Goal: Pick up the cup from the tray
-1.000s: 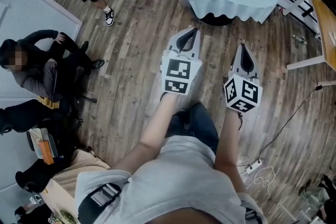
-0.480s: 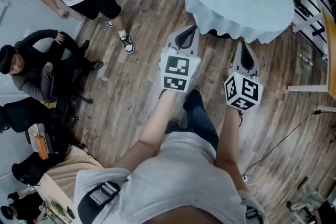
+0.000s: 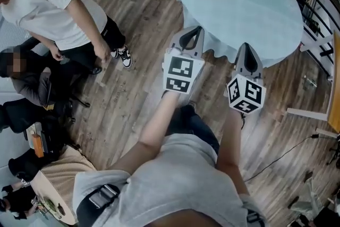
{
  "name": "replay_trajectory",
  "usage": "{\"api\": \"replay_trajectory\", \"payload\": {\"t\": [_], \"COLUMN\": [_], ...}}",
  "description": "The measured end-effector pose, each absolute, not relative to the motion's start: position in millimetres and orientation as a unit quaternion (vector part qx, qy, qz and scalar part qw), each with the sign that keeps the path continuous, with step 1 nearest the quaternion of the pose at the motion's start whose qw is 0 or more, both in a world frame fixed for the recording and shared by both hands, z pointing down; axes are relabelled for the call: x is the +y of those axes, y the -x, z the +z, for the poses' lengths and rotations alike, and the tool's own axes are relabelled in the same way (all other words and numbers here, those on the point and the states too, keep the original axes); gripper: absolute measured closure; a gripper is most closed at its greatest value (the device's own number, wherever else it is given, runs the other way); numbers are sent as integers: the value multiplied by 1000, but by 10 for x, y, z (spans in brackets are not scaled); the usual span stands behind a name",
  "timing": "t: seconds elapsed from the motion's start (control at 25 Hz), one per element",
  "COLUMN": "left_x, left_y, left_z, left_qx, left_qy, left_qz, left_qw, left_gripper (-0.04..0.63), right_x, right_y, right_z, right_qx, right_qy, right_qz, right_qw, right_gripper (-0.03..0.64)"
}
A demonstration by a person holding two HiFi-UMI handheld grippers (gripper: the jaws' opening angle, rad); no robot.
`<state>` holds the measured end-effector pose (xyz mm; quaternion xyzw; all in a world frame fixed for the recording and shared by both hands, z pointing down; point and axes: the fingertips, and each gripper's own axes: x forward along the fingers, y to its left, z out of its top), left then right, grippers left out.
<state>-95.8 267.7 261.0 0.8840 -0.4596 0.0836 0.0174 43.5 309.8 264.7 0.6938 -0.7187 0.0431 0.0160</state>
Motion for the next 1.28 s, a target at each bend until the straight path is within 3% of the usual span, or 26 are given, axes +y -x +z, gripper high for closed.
{"api": "replay_trajectory", "payload": {"t": [0.72,1.28], "left_x": [1276,-419], "left_y": [776,633], "left_z": [2943,3019], "left_qx": [-465,-446], "left_qy": [-878,-887], "left_qz": [100,109], "left_qw": [44,60], "left_gripper": [589,589], "right_x": [1643,-20], "right_y": [-495,-470], "right_z": [3001,3098], "right_qx": [-735,-742], "right_qy": [-674,-664], "right_qz": [70,80], "right_qw": [32,52], "right_gripper": [609,609]}}
